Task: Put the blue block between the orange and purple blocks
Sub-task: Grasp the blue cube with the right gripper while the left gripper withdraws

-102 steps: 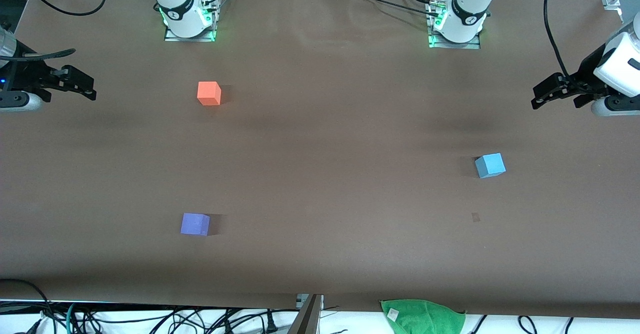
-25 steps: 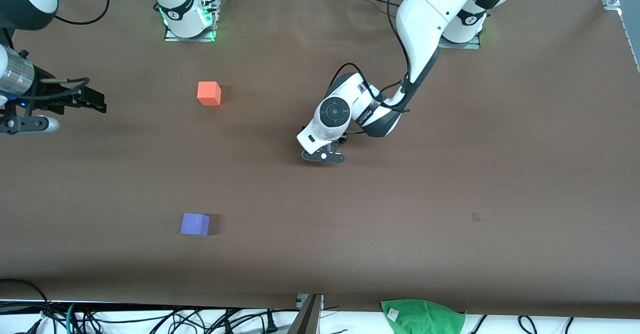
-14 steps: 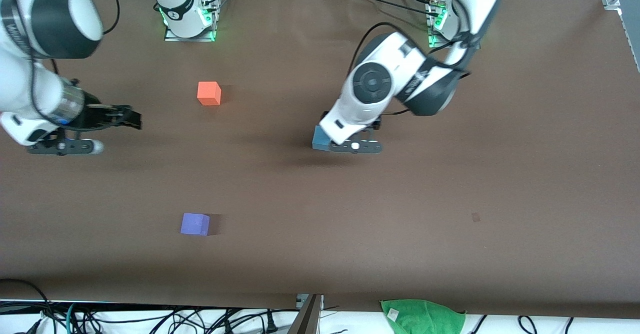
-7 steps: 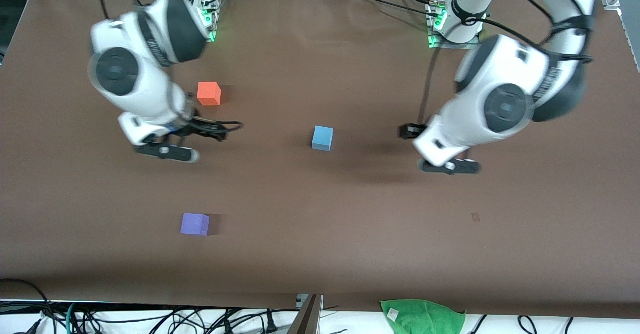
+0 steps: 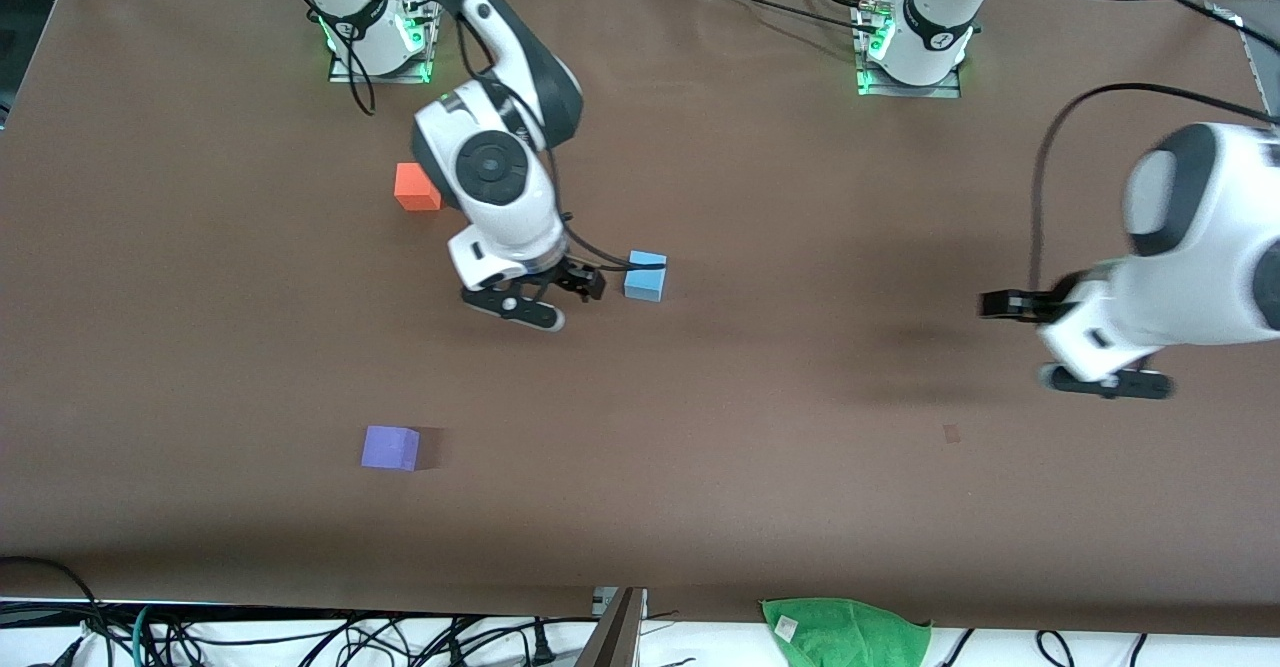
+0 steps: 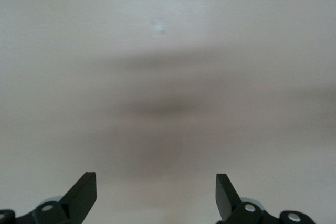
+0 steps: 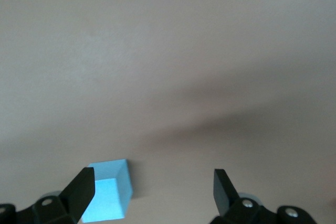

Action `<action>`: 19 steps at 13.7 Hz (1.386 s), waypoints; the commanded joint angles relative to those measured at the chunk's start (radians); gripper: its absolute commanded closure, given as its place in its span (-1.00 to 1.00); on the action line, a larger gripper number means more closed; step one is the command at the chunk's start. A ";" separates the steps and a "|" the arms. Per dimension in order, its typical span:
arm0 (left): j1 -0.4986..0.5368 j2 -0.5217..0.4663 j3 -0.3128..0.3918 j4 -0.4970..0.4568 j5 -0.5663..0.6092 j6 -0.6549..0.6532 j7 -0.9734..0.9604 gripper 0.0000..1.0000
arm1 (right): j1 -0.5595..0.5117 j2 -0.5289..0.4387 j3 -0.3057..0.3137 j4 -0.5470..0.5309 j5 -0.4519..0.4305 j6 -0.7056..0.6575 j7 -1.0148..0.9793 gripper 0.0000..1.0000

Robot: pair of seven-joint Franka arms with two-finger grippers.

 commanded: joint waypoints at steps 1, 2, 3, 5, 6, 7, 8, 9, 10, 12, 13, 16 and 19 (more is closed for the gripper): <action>0.048 -0.081 -0.019 -0.111 0.008 0.068 0.044 -1.00 | 0.057 0.089 -0.015 0.091 -0.007 0.040 0.094 -1.00; 0.049 -0.116 -0.019 -0.173 0.003 0.108 0.037 -1.00 | 0.074 0.109 -0.016 0.103 -0.007 0.061 0.106 -1.00; 0.049 -0.165 -0.019 -0.253 -0.002 0.167 -0.003 -1.00 | 0.080 0.123 -0.018 0.108 -0.010 0.070 0.106 -1.00; 0.040 -0.250 -0.042 -0.393 -0.012 0.275 -0.121 -1.00 | 0.094 0.143 -0.016 0.108 -0.016 0.109 0.108 -1.00; 0.042 -0.275 -0.057 -0.418 -0.012 0.275 -0.130 -1.00 | 0.106 0.157 -0.016 0.108 -0.018 0.130 0.108 -1.00; 0.042 -0.311 -0.059 -0.444 -0.012 0.262 -0.125 -1.00 | 0.121 0.172 -0.018 0.108 -0.018 0.144 0.108 -1.00; 0.042 -0.350 -0.059 -0.477 -0.012 0.254 -0.118 -1.00 | 0.134 0.188 -0.019 0.108 -0.019 0.155 0.108 -1.00; 0.042 -0.385 -0.059 -0.513 -0.012 0.251 -0.118 -1.00 | 0.143 0.200 -0.019 0.108 -0.022 0.169 0.108 -1.00; 0.046 -0.410 -0.061 -0.522 -0.012 0.243 -0.109 -1.00 | 0.148 0.208 -0.019 0.108 -0.034 0.173 0.108 -1.00; 0.054 -0.431 -0.049 -0.504 -0.022 0.177 -0.028 -1.00 | 0.151 0.226 -0.019 0.108 -0.048 0.175 0.108 -1.00; 0.074 -0.439 -0.048 -0.496 -0.040 0.173 -0.028 -1.00 | 0.155 0.231 -0.019 0.108 -0.048 0.178 0.108 -1.00; 0.120 -0.456 -0.051 -0.495 -0.063 0.153 -0.019 -1.00 | 0.164 0.251 -0.019 0.108 -0.048 0.181 0.108 -1.00; 0.123 -0.494 -0.048 -0.495 -0.086 0.108 -0.017 -1.00 | 0.178 0.271 -0.018 0.106 -0.048 0.192 0.106 -1.00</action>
